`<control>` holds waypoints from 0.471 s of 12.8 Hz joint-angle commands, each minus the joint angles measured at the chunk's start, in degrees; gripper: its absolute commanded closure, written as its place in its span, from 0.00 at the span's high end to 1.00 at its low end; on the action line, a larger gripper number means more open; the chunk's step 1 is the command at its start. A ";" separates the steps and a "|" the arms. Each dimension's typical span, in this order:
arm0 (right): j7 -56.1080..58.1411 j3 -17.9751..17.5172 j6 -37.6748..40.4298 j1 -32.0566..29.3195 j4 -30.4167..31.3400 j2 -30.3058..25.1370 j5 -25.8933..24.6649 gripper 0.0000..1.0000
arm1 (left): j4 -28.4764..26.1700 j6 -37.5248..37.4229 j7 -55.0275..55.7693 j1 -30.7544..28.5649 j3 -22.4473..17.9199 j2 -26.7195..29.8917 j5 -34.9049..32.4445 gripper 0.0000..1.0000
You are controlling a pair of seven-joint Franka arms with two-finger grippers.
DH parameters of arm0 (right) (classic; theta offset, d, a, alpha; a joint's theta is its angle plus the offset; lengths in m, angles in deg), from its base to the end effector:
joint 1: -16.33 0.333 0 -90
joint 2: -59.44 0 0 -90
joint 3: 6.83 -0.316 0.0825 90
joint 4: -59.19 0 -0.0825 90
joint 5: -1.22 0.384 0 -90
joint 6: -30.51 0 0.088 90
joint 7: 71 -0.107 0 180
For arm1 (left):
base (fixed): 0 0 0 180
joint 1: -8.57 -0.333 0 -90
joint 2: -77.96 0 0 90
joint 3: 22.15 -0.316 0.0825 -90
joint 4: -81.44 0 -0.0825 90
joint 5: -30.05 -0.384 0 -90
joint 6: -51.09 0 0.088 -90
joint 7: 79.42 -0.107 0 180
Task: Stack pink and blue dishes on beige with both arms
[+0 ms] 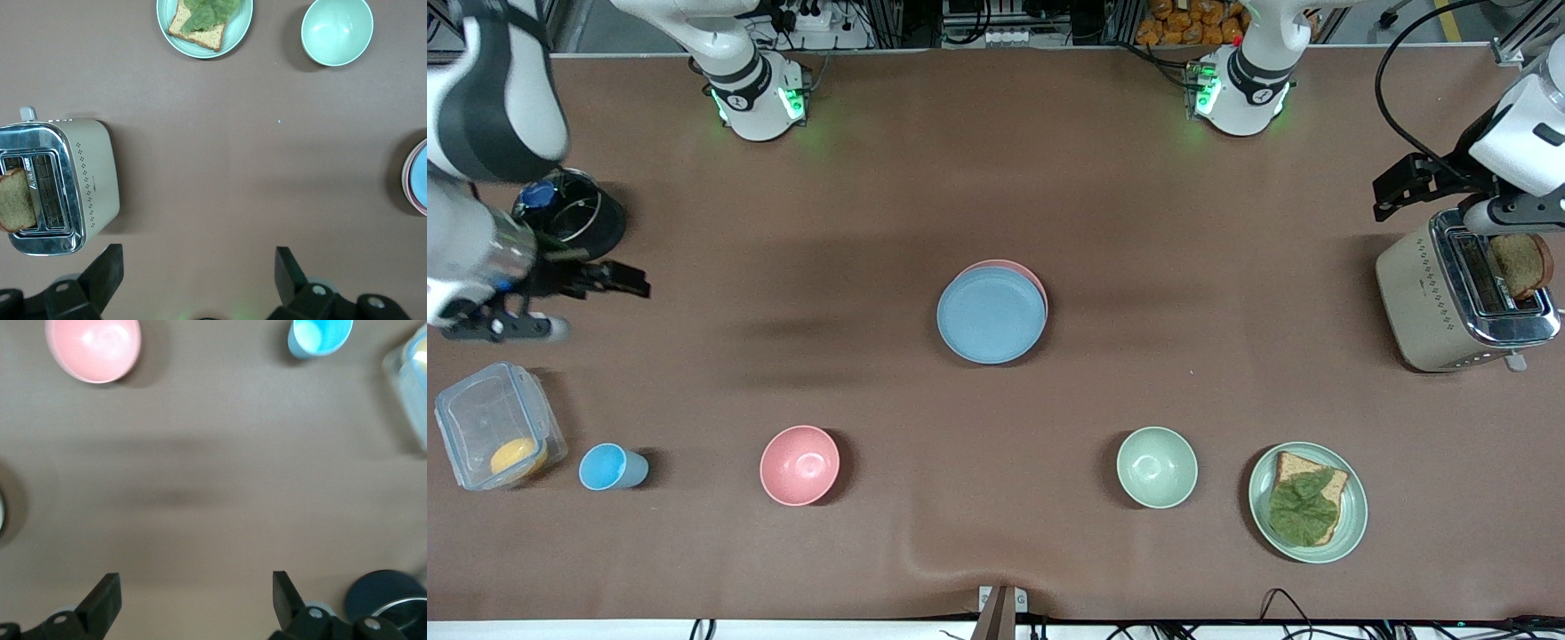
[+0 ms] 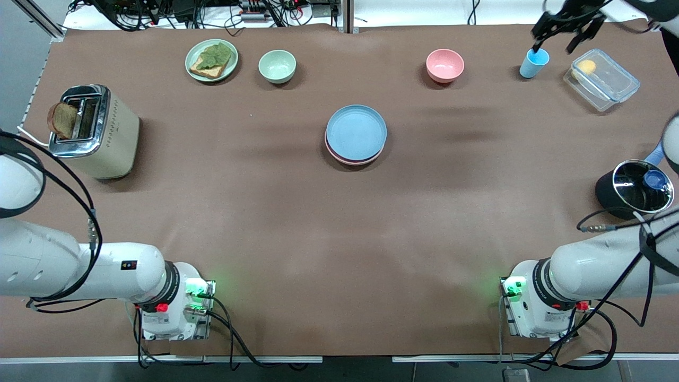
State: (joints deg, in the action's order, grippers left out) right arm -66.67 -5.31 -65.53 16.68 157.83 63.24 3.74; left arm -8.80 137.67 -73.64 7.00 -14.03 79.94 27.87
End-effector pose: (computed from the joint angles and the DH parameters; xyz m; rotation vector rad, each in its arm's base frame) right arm 0.5715 -0.0070 0.5246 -3.0891 -0.0742 0.1694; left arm 0.5346 -0.0585 0.6362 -3.0955 0.0179 0.0385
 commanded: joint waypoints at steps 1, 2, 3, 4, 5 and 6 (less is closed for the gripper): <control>6.11 -0.64 4.78 -0.61 -3.42 -4.42 -2.94 1.00 | 1.38 -1.23 -1.29 -0.36 0.14 -0.05 -0.19 1.00; 7.96 -0.64 7.24 -1.13 -6.93 -4.33 -4.17 1.00 | 1.29 -1.23 -1.38 -0.36 0.14 -0.05 -0.11 1.00; 9.54 -0.72 8.74 -1.92 -9.40 -4.24 -4.53 1.00 | 1.38 -1.23 -1.38 -0.36 0.14 -0.14 -0.11 1.00; 10.17 -0.72 9.46 -2.71 -11.43 -4.24 -4.54 1.00 | 1.47 -1.23 -1.47 -0.36 0.14 -0.23 -0.19 1.00; 9.91 -0.72 10.07 -3.24 -12.67 -4.15 -4.54 1.00 | 1.47 -1.23 -1.56 -0.36 0.14 -0.23 -0.19 1.00; 9.13 -0.72 10.16 -3.33 -13.46 -4.15 -4.54 1.00 | 1.47 -1.23 -1.64 -0.45 0.14 -0.14 -0.19 1.00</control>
State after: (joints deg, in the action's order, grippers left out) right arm -58.17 -5.25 -56.72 14.91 147.50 57.74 0.21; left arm -8.53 137.62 -73.75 6.97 -14.05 79.95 27.87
